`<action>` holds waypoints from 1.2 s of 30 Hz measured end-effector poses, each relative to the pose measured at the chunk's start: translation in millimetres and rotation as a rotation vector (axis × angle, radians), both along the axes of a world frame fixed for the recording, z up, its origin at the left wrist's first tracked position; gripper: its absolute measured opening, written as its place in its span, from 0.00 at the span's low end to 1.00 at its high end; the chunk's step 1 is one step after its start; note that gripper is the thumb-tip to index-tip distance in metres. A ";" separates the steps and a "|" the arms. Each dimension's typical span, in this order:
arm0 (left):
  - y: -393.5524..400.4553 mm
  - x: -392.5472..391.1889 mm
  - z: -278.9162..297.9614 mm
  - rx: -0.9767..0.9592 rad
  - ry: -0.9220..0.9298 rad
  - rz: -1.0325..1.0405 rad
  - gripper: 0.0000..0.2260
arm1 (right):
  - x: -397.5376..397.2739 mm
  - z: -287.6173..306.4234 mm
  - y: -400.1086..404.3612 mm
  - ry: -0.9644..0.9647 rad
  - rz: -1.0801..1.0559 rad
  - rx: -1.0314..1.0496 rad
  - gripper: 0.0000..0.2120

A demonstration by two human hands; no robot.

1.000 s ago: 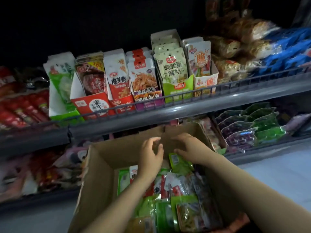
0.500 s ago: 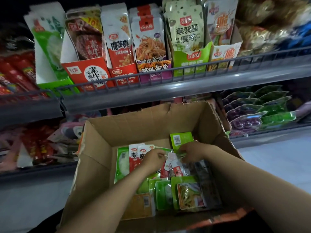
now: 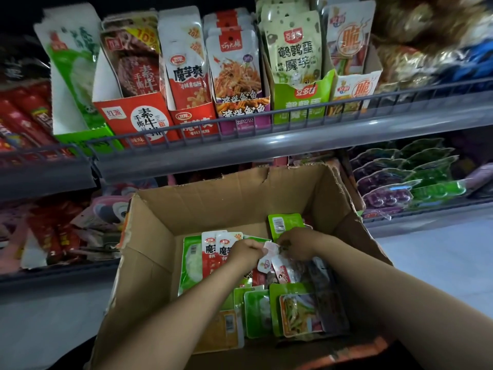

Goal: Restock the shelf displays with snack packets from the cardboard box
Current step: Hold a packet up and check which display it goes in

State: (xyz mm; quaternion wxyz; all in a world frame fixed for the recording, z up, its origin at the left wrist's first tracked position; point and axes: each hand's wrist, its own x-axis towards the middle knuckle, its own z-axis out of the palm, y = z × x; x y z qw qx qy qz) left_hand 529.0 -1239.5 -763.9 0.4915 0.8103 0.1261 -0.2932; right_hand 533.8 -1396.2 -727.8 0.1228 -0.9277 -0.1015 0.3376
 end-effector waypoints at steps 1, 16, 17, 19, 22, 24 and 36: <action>0.9 1.6 4.1 -0.005 -0.014 0.017 0.08 | 2.1 1.6 -1.4 -0.018 -0.046 0.037 0.16; 25.6 21.3 126.3 -0.189 -0.371 0.189 0.04 | 11.8 56.7 2.3 -0.178 -0.501 0.782 0.06; 26.9 21.1 132.1 -0.209 -0.358 0.215 0.04 | 11.0 61.8 3.3 -0.186 -0.511 0.810 0.06; 28.9 20.6 140.4 -0.241 -0.357 0.257 0.04 | 8.7 72.2 5.1 -0.234 -0.543 0.865 0.07; 27.8 19.2 151.2 -0.207 -0.454 0.251 0.08 | 5.2 87.2 8.8 -0.379 -0.624 0.945 0.08; 23.2 17.3 160.2 -0.204 -0.490 0.238 0.11 | 3.0 97.6 9.2 -0.447 -0.683 1.005 0.07; -19.6 15.1 213.2 -0.310 -0.456 0.156 0.19 | -14.6 138.3 -7.8 -0.632 -0.586 1.179 0.08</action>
